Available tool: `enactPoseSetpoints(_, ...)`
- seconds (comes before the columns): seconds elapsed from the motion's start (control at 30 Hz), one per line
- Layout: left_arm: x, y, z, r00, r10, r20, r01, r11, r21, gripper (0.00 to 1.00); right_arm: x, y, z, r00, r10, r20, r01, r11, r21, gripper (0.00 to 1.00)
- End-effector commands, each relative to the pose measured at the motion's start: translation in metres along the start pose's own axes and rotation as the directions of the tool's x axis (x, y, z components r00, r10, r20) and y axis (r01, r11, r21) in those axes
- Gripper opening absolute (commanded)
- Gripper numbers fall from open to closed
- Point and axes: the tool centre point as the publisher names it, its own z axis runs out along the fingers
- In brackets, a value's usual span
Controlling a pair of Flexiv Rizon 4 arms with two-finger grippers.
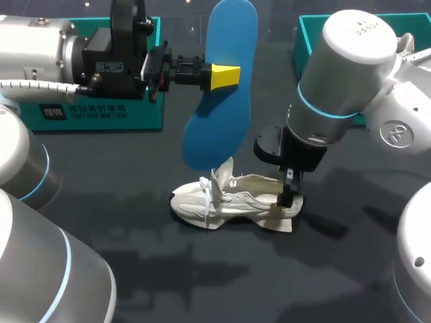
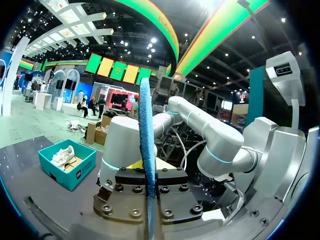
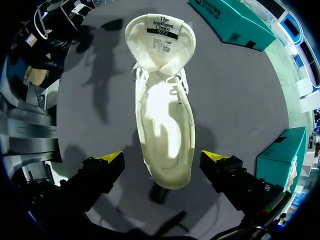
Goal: Take the shoe out of the shoebox, open the shoe tongue, remove and reinsert the insole, then place the shoe into the shoebox
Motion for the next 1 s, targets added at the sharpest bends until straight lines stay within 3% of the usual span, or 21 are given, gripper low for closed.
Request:
enactPoseSetpoints(0.03, 0.001, 0.001, 0.000, 1.000, 0.000, 0.001, 0.000, 1.000, 0.000, 0.00, -0.006, 0.009, 0.004, 1.000, -0.004, 0.001, 0.004, 1.000, 0.007, 1.00)
enactPoseSetpoints(0.47, 0.001, 0.001, 0.000, 1.000, 0.000, 0.001, 0.000, 1.000, 0.000, 0.00, -0.034, 0.044, 0.017, 0.998, -0.057, 0.007, 0.056, 0.998, 0.027, 1.00)
enactPoseSetpoints(1.0, 0.001, 0.001, 0.000, 1.000, 0.000, 0.001, 0.000, 1.000, 0.000, 0.00, -0.040, 0.048, 0.049, 0.998, -0.068, -0.010, 0.068, 0.998, 0.009, 1.00)
